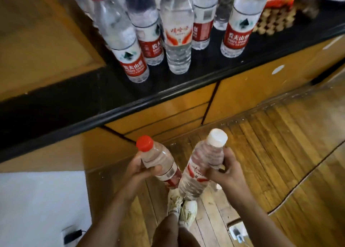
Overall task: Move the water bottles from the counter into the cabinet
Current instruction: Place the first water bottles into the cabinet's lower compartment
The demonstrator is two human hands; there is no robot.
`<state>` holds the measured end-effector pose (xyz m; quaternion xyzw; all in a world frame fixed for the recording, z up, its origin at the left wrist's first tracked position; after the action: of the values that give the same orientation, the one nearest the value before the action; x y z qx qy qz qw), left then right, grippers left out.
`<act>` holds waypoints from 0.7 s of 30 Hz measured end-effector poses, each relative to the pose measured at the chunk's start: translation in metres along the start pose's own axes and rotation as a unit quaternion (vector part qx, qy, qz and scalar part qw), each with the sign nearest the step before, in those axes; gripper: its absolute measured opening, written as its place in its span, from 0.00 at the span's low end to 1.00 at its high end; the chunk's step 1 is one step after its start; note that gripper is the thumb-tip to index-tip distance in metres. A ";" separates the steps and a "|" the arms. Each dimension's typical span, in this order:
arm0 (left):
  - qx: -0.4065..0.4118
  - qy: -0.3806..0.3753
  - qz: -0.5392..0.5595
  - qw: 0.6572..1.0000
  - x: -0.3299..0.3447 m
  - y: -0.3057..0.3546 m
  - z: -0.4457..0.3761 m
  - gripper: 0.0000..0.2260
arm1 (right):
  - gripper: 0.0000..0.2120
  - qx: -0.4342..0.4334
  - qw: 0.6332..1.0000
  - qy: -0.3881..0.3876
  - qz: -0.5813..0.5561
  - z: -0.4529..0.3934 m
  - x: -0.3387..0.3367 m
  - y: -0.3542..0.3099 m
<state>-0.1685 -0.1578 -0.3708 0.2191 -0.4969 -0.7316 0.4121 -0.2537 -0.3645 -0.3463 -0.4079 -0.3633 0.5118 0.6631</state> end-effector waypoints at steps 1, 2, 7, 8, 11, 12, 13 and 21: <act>0.014 0.011 0.013 1.000 -0.002 0.018 0.011 0.19 | 0.23 -0.014 1.000 -0.002 0.005 0.007 0.006 -0.020; 0.030 0.021 0.020 0.999 -0.005 0.032 0.020 0.20 | 0.24 -0.030 1.000 -0.004 0.008 0.012 0.011 -0.035; 0.120 0.120 0.095 0.981 -0.032 0.089 0.074 0.17 | 0.22 -0.075 0.996 -0.038 0.006 0.029 0.039 -0.098; 0.139 0.138 0.115 0.974 -0.039 0.096 0.085 0.17 | 0.21 -0.082 0.995 -0.049 0.004 0.029 0.046 -0.107; 0.180 0.189 0.123 0.957 -0.064 0.120 0.116 0.21 | 0.20 -0.101 0.992 -0.076 0.005 0.029 0.074 -0.132; 0.191 0.201 0.112 0.954 -0.072 0.127 0.123 0.21 | 0.20 -0.103 0.991 -0.084 0.002 0.028 0.083 -0.138; 0.202 0.212 0.098 0.951 -0.080 0.132 0.132 0.22 | 0.21 -0.102 0.990 -0.094 0.003 0.026 0.095 -0.142; 0.240 0.309 0.107 0.914 -0.168 0.146 0.163 0.15 | 0.25 -0.122 0.978 -0.166 0.033 -0.011 0.199 -0.181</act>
<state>-0.1365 0.0446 -0.1863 0.4719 -0.5260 -0.4379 0.5558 -0.1327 -0.1978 -0.1725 -0.4071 -0.5140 0.5460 0.5214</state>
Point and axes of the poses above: each hand's wrist, its own z-axis away from the middle knuckle, its own x-axis out of the palm, y = z × x, the point moved 5 cm from there along -z, towards the middle knuckle, and after that the axes turned 11 degrees about -y, right-handed, at the moved point
